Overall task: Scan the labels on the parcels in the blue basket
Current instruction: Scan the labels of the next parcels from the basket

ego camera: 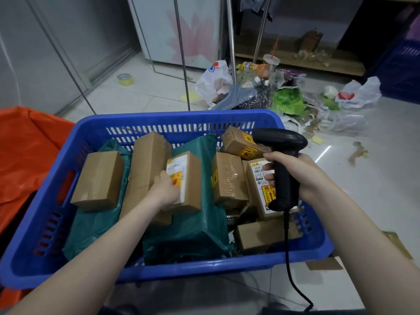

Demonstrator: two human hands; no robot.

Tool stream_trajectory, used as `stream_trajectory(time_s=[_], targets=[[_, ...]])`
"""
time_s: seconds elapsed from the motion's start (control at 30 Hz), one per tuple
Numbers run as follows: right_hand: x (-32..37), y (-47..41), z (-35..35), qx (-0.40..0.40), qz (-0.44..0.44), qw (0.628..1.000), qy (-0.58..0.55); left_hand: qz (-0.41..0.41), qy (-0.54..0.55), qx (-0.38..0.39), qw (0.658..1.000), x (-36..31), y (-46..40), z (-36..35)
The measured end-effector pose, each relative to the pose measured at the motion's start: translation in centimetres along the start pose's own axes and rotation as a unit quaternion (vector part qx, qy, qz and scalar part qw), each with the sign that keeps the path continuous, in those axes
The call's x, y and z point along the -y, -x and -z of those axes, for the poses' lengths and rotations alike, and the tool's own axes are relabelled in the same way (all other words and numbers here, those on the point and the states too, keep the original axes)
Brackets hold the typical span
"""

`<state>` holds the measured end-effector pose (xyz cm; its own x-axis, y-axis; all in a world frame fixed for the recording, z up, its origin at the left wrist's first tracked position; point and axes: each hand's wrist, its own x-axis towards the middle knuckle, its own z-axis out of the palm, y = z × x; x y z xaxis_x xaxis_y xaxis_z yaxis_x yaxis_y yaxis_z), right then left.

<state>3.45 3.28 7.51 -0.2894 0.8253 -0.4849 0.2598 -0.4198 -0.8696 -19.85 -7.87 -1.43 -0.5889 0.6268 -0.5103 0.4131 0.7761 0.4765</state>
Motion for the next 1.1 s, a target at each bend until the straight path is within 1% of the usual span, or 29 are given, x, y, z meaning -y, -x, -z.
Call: stream_trajectory(time_s=[0.03, 0.1, 0.13, 0.17, 0.23, 0.33, 0.43, 0.53, 0.7, 0.8, 0.87, 0.97, 1.1], targets=[[0.0, -0.1, 0.2, -0.002, 0.000, 1.000, 0.001, -0.015, -0.021, -0.028, 0.999, -0.2, 0.1, 0.0], [-0.1, -0.3, 0.5, -0.009, -0.003, 1.000, -0.001, -0.079, -0.029, -0.084, 0.993, -1.1, 0.7, -0.1], [-0.2, -0.4, 0.7, -0.017, -0.006, 1.000, -0.004, -0.118, -0.023, -0.097, 0.988, -1.9, 1.2, -0.2], [-0.4, -0.6, 0.9, -0.027, -0.010, 1.000, -0.006, -0.151, -0.012, -0.093, 0.984, -2.7, 1.8, -0.4], [-0.6, -0.8, 1.2, -0.048, -0.020, 0.999, 0.005, -0.199, 0.005, -0.055, 0.978, -4.5, 3.0, -1.1], [-0.9, -1.0, 1.9, -0.058, -0.034, 0.997, 0.037, -0.237, 0.037, 0.046, 0.970, -6.5, 4.4, -2.9], [-1.5, -1.3, 2.7, -0.066, -0.046, 0.995, 0.059, -0.231, 0.070, 0.142, 0.960, -7.9, 5.0, -4.9], [-2.2, -1.5, 3.3, -0.071, -0.067, 0.993, 0.073, -0.200, 0.098, 0.212, 0.951, -8.9, 5.3, -6.3], [-2.5, -1.9, 3.3, -0.055, -0.076, 0.991, 0.091, -0.189, 0.140, 0.281, 0.930, -10.0, 6.1, -7.4], [-2.5, -1.8, 3.0, -0.046, -0.072, 0.990, 0.109, -0.194, 0.141, 0.313, 0.919, -9.9, 6.3, -8.0], [-2.4, -1.8, 2.9, -0.045, -0.067, 0.991, 0.110, -0.214, 0.134, 0.300, 0.920, -9.5, 6.2, -8.3], [-1.9, -1.5, 2.8, -0.044, -0.058, 0.992, 0.103, -0.238, 0.167, 0.253, 0.923, -9.2, 6.1, -7.8], [-1.1, -0.9, 2.2, -0.015, -0.034, 0.996, 0.079, -0.287, 0.204, 0.150, 0.924, -8.6, 6.0, -6.3]])
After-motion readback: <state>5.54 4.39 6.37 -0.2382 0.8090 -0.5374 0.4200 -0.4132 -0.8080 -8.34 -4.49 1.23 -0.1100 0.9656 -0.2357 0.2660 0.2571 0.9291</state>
